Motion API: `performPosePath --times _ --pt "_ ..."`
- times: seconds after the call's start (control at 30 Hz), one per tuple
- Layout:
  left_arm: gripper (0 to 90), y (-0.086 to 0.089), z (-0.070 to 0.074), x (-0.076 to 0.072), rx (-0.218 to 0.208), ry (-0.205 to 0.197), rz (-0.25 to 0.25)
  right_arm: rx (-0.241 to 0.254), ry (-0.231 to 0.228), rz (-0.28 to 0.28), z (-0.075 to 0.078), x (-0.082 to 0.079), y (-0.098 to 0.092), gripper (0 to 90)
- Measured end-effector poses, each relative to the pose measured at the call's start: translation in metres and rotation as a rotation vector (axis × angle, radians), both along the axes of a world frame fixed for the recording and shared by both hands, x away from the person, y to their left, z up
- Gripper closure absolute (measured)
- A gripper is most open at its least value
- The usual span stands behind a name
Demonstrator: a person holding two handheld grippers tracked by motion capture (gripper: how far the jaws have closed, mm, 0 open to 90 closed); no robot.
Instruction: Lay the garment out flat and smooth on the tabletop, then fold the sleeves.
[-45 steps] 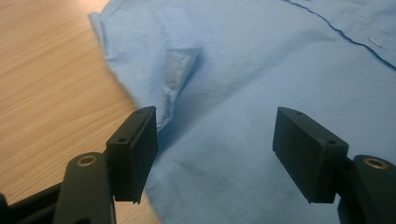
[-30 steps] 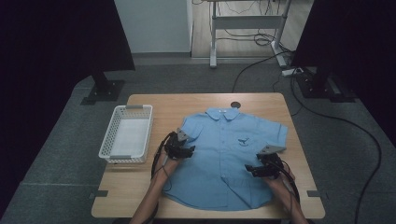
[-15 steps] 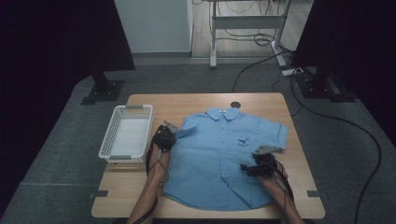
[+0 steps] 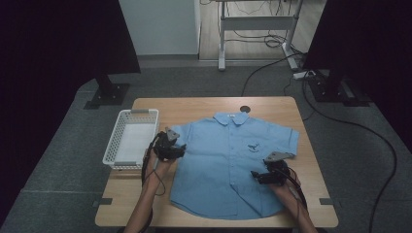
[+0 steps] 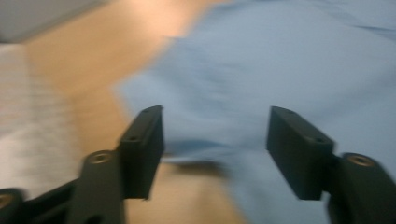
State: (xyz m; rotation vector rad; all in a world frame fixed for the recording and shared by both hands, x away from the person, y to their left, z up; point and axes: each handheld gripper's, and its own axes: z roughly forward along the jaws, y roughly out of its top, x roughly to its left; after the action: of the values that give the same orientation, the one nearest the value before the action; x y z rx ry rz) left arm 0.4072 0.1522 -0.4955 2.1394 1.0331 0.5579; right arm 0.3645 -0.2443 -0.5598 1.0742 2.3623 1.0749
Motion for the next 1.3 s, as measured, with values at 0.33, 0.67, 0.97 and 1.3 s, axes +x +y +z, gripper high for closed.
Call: performPosePath --times 0.33,0.67,0.97,1.3 --pt "19.9 -0.023 -0.043 -0.038 -0.083 0.108 -0.144 -0.007 0.001 0.01 -0.001 0.0 0.001 16.3" --pt "16.7 -0.029 -0.059 -0.046 -0.037 0.048 -0.172 -0.014 0.007 0.008 -0.001 0.0 0.002 12.2" --pt "9.3 -0.029 -0.06 -0.048 -0.028 0.059 -0.124 -0.026 0.046 0.001 0.004 0.001 0.002 16.3" --pt "11.2 -0.029 -0.06 -0.048 -0.035 0.055 -0.13 0.034 0.05 0.043 0.022 0.026 0.026 14.2"
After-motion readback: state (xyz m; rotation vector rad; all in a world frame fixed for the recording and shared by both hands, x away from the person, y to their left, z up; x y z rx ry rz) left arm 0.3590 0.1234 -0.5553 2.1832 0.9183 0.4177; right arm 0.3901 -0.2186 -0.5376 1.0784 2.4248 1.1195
